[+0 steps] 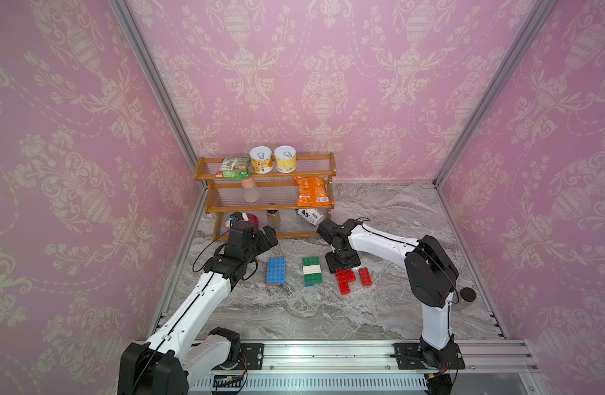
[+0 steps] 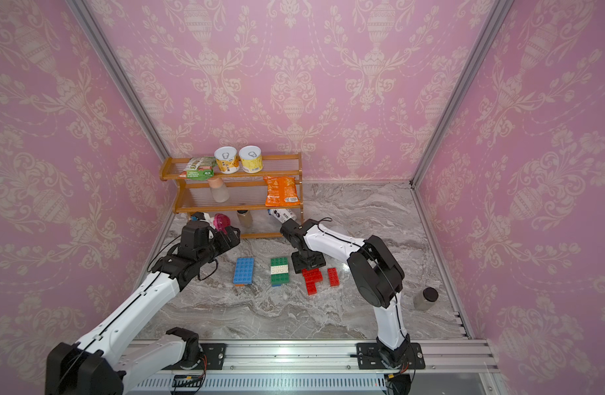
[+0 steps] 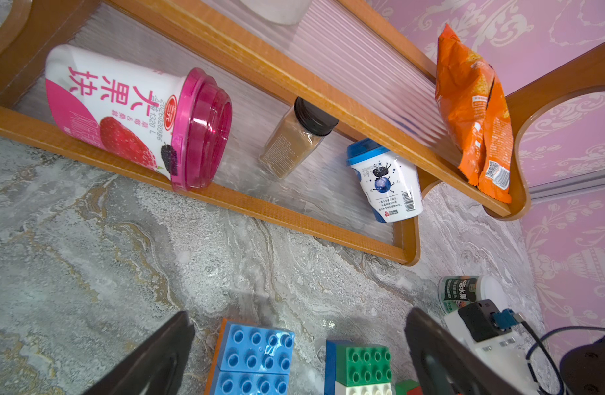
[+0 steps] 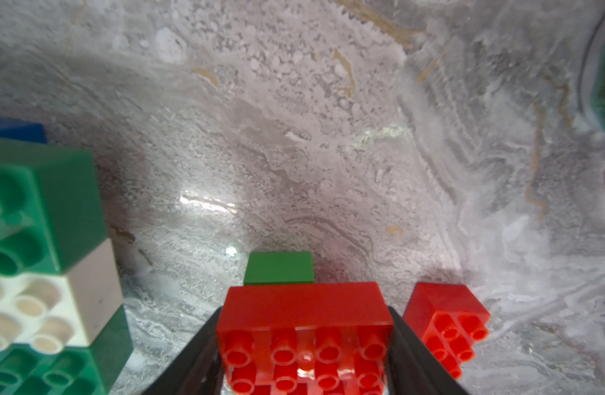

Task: Assemble a rectangle with lego
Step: Assemble the lego brick with the lego brick.

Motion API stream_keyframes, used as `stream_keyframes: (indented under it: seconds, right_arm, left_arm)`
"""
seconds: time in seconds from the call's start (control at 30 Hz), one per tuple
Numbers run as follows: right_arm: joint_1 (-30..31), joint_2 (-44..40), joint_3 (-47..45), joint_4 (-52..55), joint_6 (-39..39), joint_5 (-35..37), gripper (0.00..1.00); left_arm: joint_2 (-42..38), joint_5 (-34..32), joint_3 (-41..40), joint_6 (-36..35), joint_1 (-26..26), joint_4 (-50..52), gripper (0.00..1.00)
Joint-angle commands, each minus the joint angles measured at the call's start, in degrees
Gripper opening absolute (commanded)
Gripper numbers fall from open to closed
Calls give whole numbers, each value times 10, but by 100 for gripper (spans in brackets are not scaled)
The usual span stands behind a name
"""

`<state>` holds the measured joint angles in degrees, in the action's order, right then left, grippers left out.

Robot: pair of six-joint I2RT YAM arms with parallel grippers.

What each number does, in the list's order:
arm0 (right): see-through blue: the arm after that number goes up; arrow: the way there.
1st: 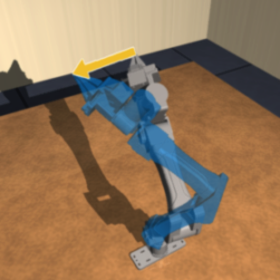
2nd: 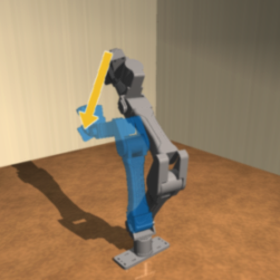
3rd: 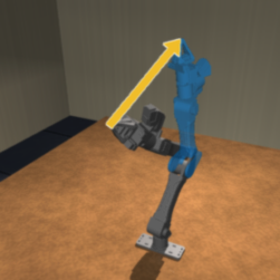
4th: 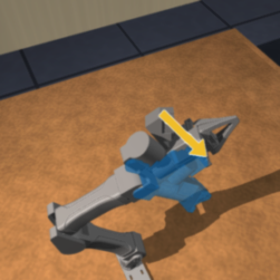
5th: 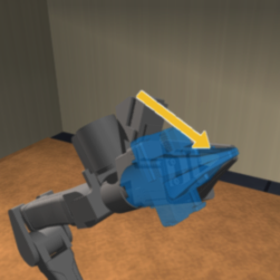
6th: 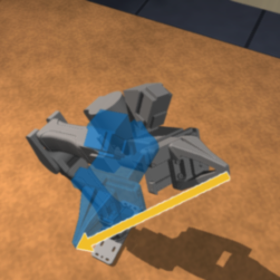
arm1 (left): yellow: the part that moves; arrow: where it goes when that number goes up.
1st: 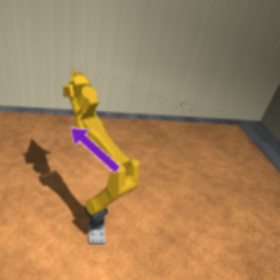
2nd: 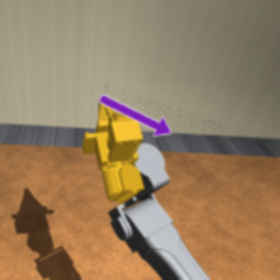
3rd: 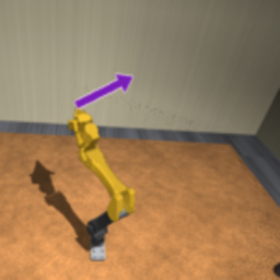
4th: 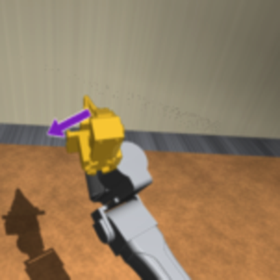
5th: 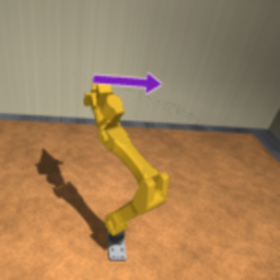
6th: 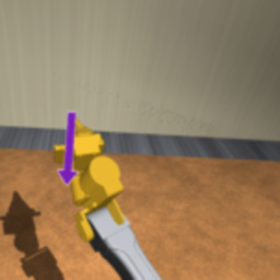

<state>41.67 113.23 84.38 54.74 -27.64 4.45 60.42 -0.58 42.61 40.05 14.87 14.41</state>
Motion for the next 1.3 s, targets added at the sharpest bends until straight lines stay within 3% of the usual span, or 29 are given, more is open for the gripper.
stream_keyframes:
  seconds: [0.0, 0.53, 1.27]
  right_arm:
    - [3, 17, -10, 8, -17, 11, 36]
    - [-4, -11, 15, 37, 0, 23, 35]
    - [-12, 26, -39, 9, -13, 19, 33]
  left_arm:
    - [-10, -16, 5, -10, 4, 10, 99]
    - [-11, -14, 4, -8, 4, 9, 99]
    - [-6, -12, 5, -5, 5, 5, 99]
